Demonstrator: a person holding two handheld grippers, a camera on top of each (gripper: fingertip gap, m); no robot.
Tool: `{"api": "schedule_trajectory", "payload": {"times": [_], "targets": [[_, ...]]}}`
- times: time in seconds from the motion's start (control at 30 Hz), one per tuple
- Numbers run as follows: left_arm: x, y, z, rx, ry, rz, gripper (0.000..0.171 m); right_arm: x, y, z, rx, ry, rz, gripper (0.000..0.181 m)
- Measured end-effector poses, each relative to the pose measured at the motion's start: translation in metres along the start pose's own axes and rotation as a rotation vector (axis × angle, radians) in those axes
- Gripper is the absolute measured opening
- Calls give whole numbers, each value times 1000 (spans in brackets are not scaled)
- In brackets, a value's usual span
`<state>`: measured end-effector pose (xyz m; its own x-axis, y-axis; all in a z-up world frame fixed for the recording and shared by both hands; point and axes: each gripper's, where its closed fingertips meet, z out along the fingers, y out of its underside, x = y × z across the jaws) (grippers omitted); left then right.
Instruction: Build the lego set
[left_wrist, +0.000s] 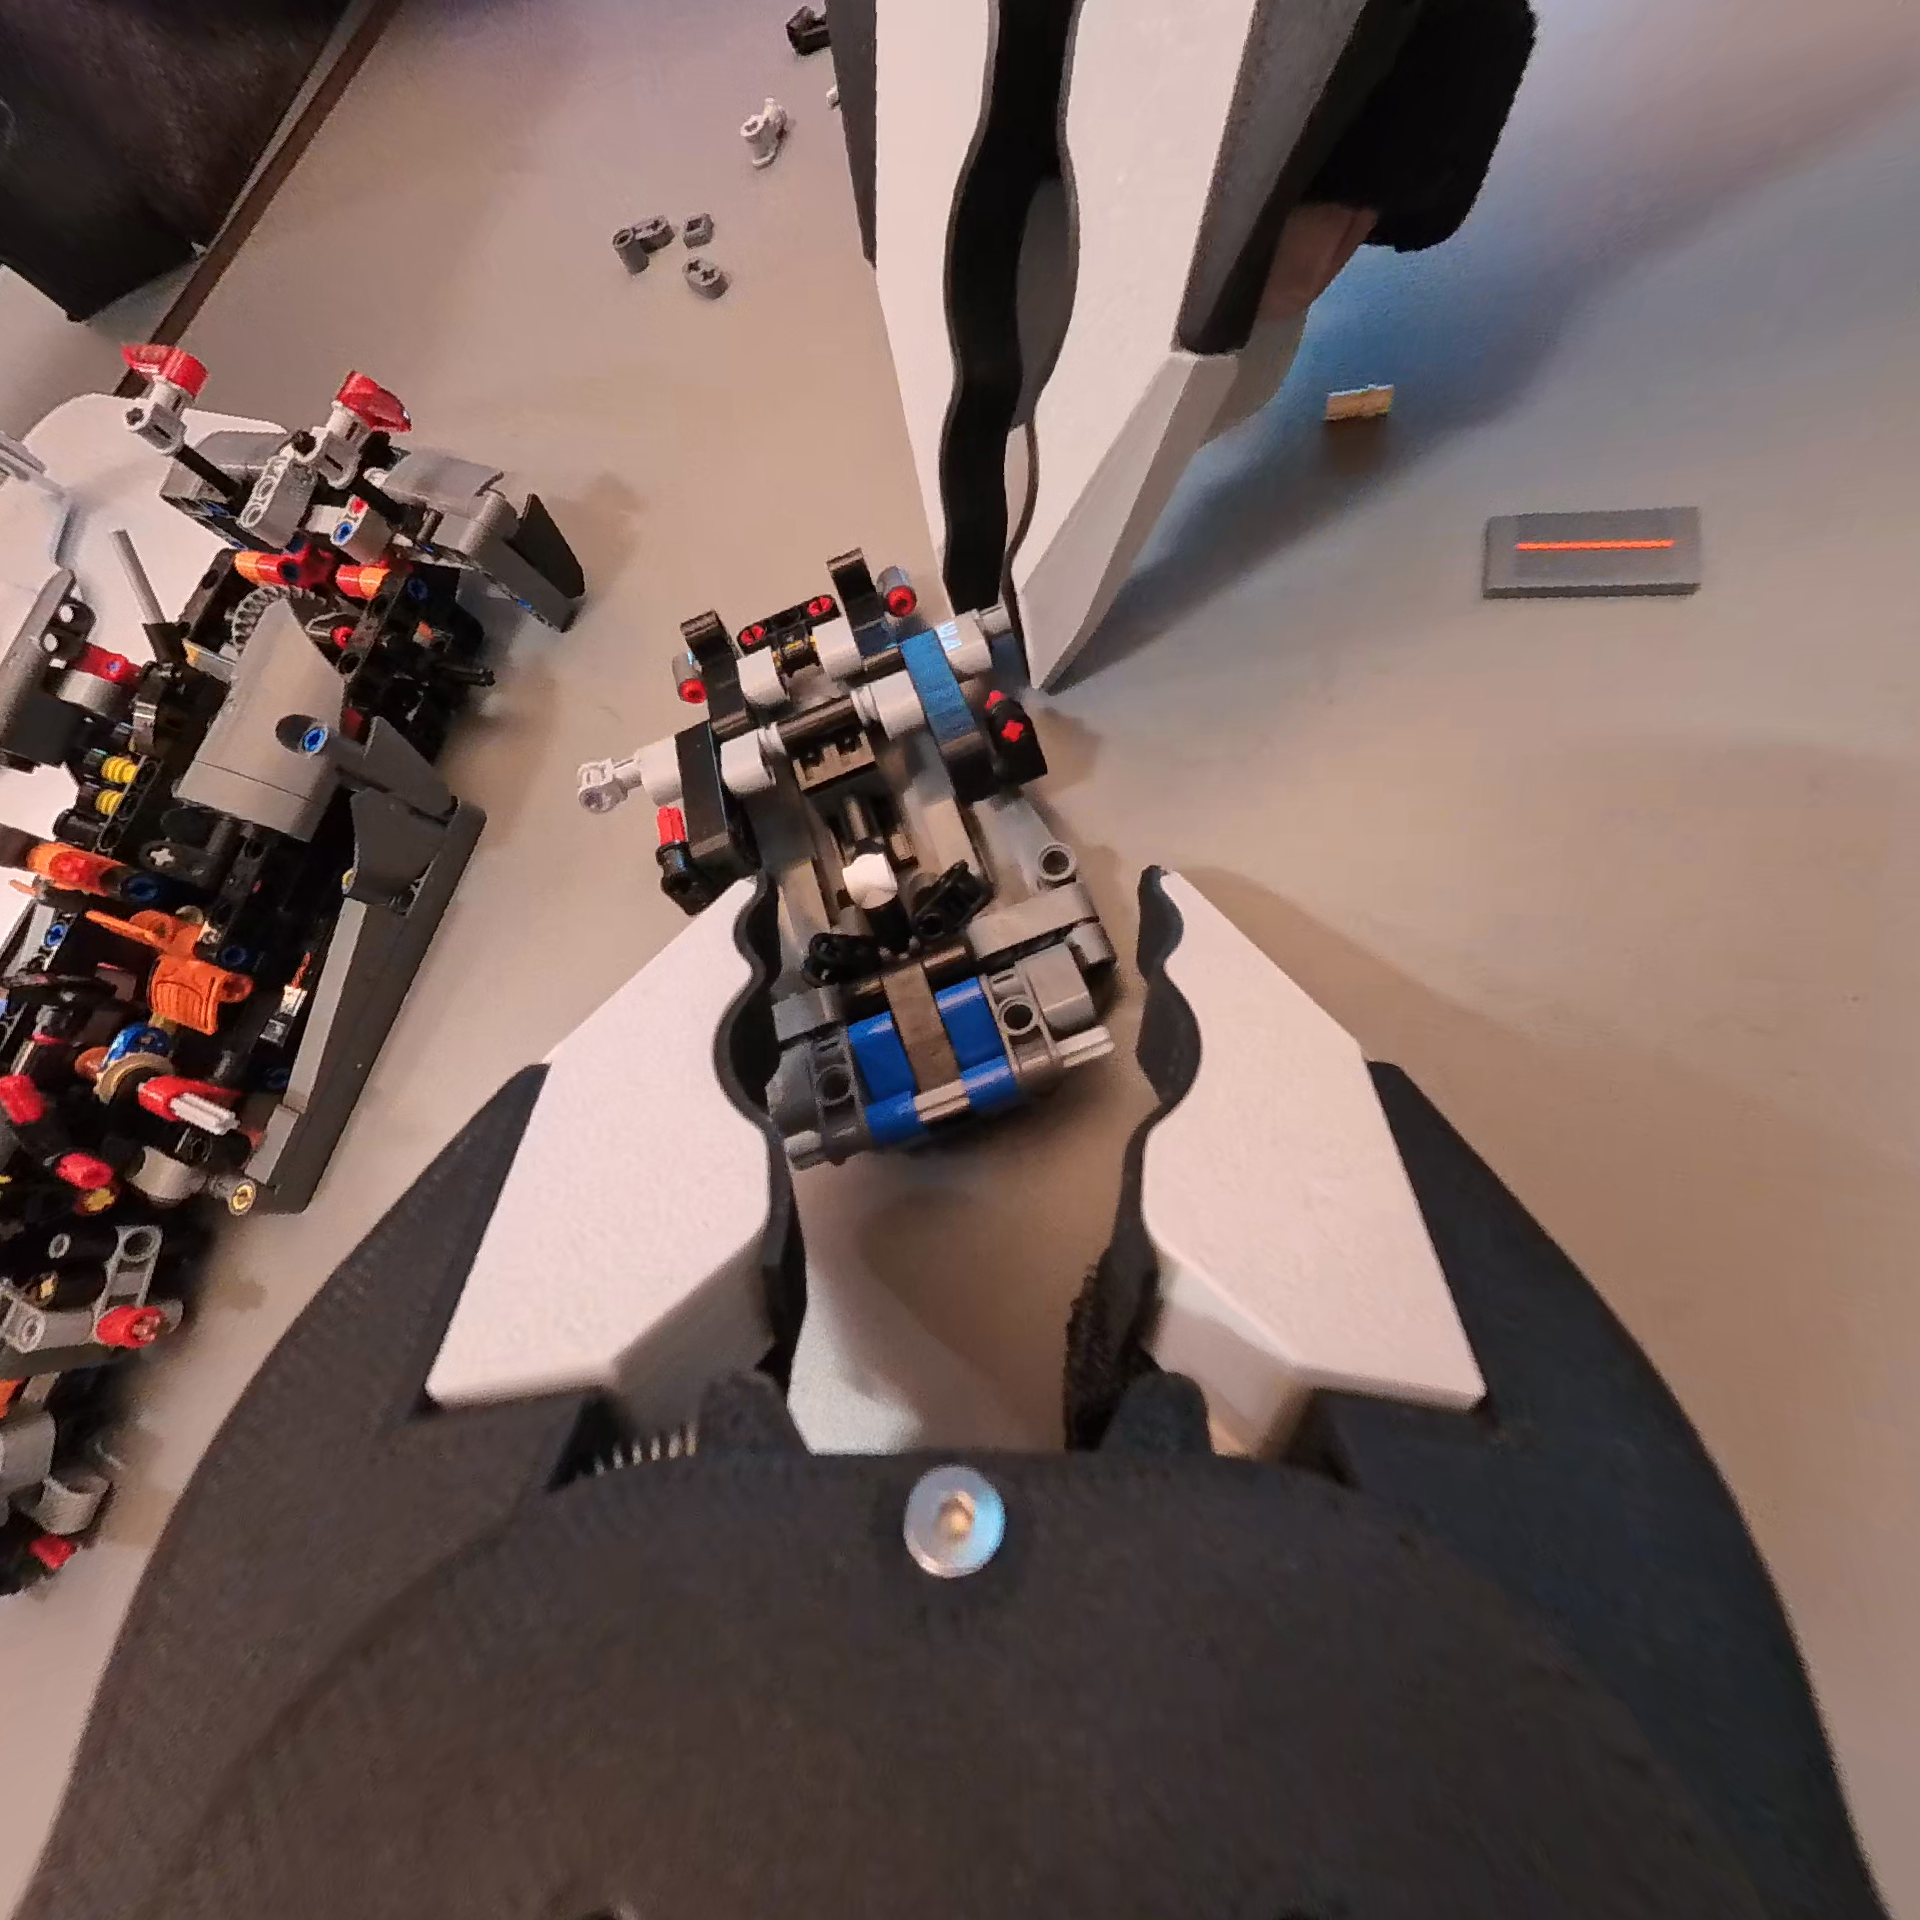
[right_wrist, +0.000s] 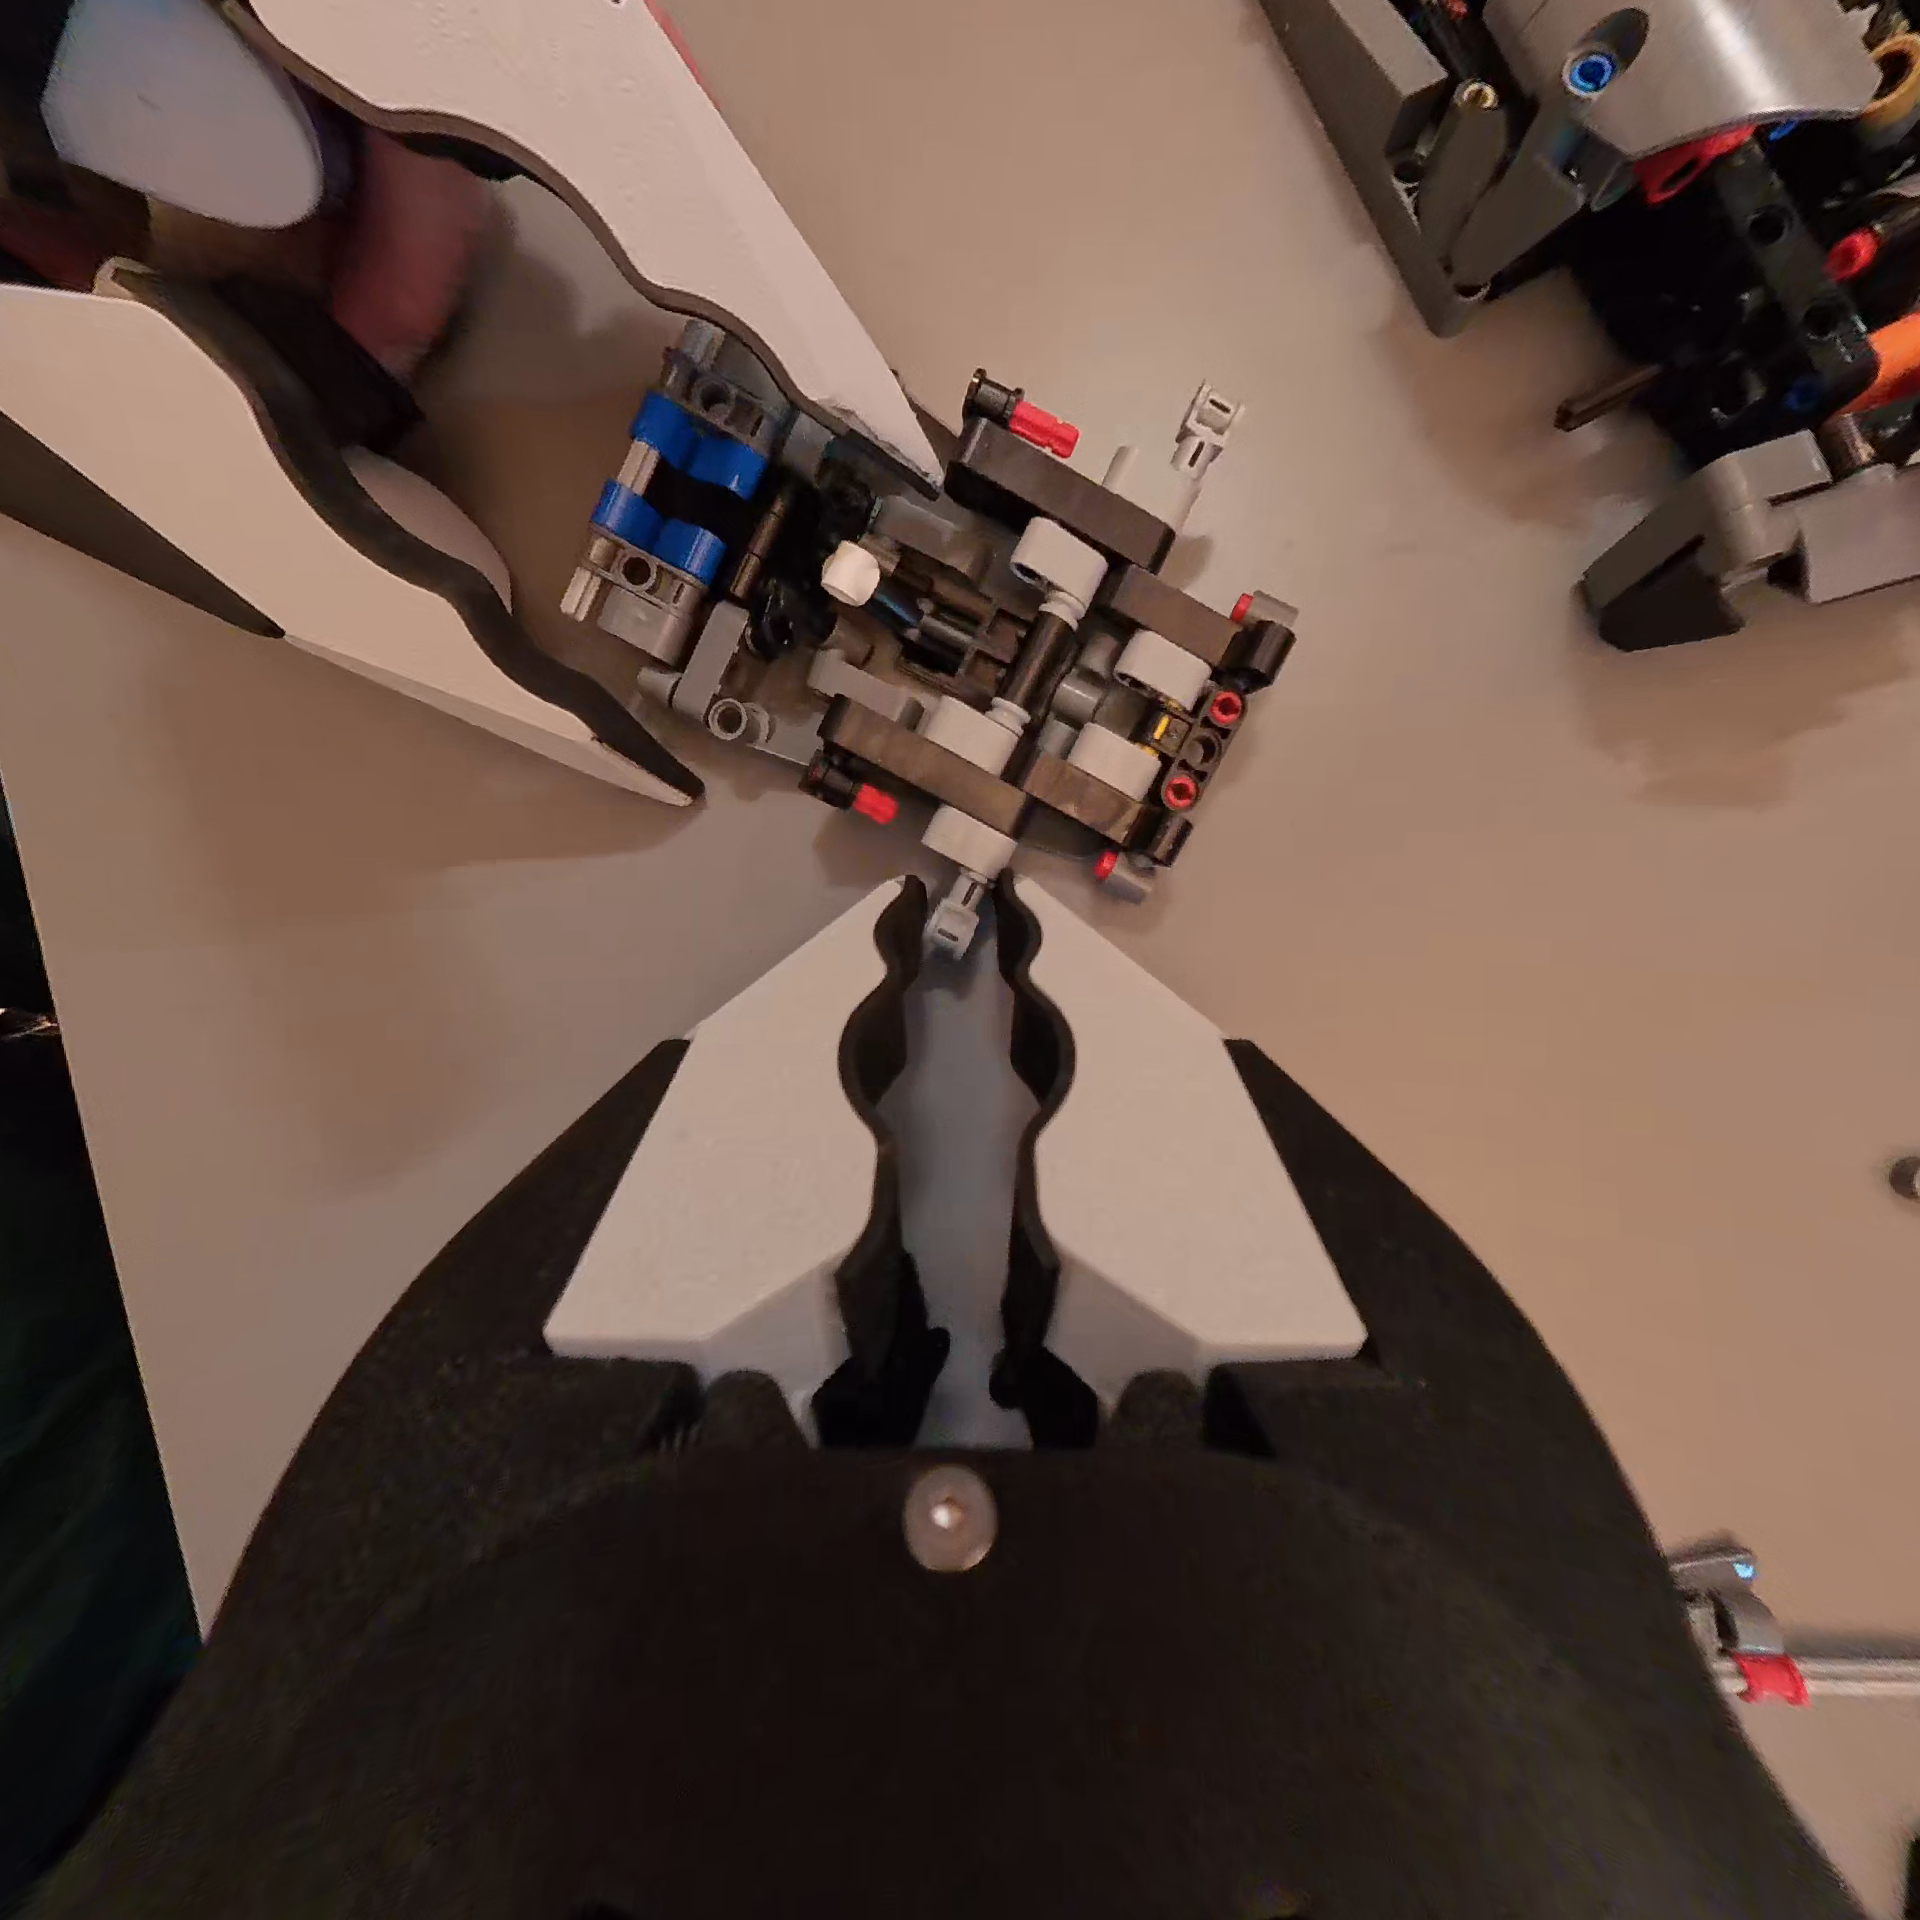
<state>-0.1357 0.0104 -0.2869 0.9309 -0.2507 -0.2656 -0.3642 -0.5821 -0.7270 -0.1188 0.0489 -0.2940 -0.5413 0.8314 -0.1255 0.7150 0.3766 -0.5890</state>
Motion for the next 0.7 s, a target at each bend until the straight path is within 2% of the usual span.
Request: {"api": "schedule_trajectory", "payload": {"times": [0.2, 0.37, 0.7], "targets": [[-5, -1, -2, 14, -52, 37, 66, 1, 0, 0, -10, 3, -12, 12], [-13, -5, -4, 29, -100, 53, 72, 2, -1, 1, -6, 2, -13, 12], [-12, 0, 1, 5, -74, 31, 67, 2, -2, 1, -3, 0, -18, 13]]}}
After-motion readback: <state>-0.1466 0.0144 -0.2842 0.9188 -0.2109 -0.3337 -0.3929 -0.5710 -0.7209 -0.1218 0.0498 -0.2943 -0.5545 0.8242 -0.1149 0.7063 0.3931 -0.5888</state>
